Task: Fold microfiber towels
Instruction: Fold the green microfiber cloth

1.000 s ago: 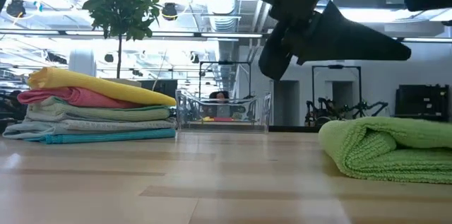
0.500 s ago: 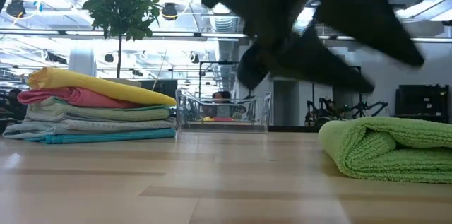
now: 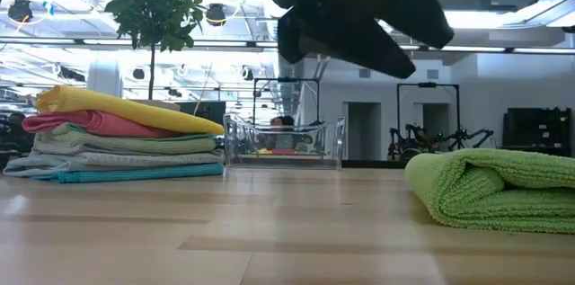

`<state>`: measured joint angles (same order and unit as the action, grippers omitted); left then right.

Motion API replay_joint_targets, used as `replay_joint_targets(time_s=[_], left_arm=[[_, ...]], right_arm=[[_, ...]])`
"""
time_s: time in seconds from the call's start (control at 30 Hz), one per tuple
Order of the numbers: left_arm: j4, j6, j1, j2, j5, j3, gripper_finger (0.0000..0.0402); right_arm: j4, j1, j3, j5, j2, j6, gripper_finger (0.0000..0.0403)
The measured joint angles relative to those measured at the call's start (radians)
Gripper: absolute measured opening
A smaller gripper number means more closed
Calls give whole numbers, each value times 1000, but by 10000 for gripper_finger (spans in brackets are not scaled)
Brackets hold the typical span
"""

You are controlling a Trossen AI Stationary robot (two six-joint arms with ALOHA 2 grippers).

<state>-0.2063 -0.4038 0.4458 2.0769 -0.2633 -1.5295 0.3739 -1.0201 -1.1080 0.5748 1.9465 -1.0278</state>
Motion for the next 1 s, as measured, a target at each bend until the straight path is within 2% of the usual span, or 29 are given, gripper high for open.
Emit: replay_joint_targets(time_s=[0.13, 0.27, 0.53, 0.7, 1.0], left_arm=[[-24, 0, 0, 0, -4, 0, 197], [-41, -1, 0, 0, -4, 0, 201], [-50, 0, 0, 0, -5, 0, 202], [-50, 0, 0, 0, -9, 0, 201], [-51, 0, 0, 2, -13, 0, 201]], right_arm=[[5, 11, 0, -1, 0, -44, 162], [23, -11, -19, 2, -4, -63, 174], [198, -14, -72, 31, -5, -43, 155], [199, 1, -73, 2, -3, 7, 145], [196, 26, -73, -38, 64, -16, 145]])
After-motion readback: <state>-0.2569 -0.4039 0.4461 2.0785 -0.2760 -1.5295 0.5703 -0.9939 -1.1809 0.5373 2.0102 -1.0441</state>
